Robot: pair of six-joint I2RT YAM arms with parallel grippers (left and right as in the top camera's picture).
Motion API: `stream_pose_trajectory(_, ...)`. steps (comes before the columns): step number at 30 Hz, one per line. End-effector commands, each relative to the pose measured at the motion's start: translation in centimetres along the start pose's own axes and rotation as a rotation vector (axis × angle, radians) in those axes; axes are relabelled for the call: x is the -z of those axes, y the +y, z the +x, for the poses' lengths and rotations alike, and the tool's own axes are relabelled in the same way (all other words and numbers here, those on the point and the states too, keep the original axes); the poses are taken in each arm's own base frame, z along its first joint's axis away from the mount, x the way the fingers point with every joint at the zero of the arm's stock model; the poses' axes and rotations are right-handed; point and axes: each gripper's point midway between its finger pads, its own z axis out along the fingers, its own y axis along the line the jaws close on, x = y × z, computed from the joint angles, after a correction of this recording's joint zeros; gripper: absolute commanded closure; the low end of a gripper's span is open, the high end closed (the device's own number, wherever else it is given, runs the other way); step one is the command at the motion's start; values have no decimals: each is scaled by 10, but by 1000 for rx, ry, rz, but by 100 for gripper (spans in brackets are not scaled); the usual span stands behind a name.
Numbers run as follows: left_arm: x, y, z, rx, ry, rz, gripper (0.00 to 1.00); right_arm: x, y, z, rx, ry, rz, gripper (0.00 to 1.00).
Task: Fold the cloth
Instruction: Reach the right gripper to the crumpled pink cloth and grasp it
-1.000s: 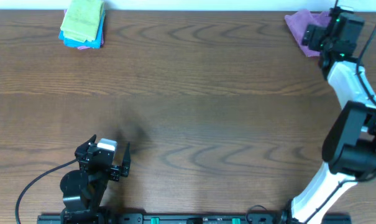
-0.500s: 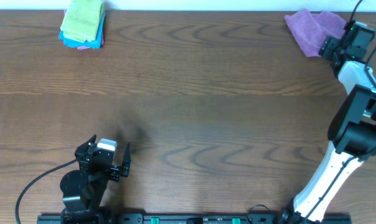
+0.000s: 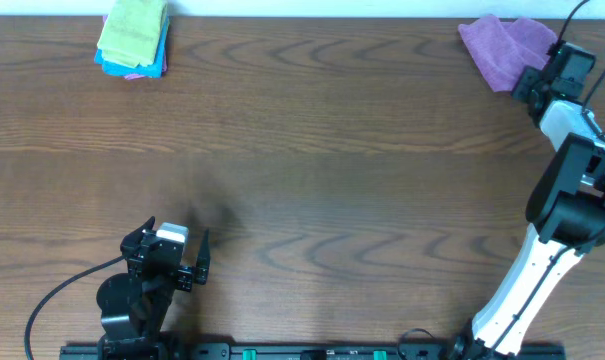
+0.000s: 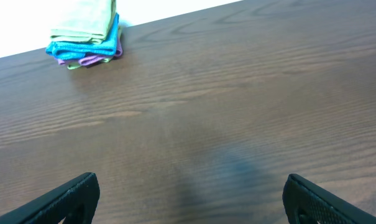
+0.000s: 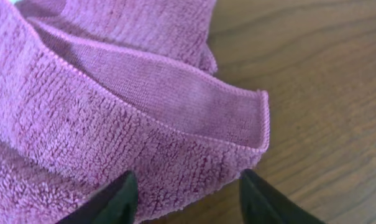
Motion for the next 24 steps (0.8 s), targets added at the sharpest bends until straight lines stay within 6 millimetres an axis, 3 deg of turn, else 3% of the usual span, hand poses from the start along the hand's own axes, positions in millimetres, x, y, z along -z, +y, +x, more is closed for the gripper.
stream_pose_trajectory(1, -3, -2, 9, -9, 19, 9, 5, -3, 2, -1, -37, 3, -20, 69)
stream_pose_trajectory(4, -3, -2, 9, -9, 19, 9, 5, -3, 2, 1, -59, 8, -21, 88)
stream_pose_trajectory(8, -3, -2, 9, -9, 19, 9, 5, -3, 4, 1, -58, 11, -25, 92)
stream_pose_trajectory(9, -3, -2, 9, -9, 19, 9, 5, -3, 5, 2, -58, 12, -33, 82)
stream_pose_trajectory(10, -3, -2, 9, -9, 19, 9, 5, -3, 7, 2, -58, 12, -44, 58)
stream_pose_trajectory(11, -3, -2, 9, -9, 19, 9, 5, -3, 7, 1, -61, 12, -44, 46)
stream_pose_trajectory(20, -3, -2, 9, -9, 19, 9, 5, -4, 6, 17, -64, 69, -40, 38)
stream_pose_trajectory(23, -3, -2, 9, -9, 19, 9, 5, -7, 6, 21, -64, 77, -40, 45)
stream_pose_trajectory(24, -3, -2, 9, -9, 19, 9, 5, -8, 7, 22, -64, 80, -40, 54)
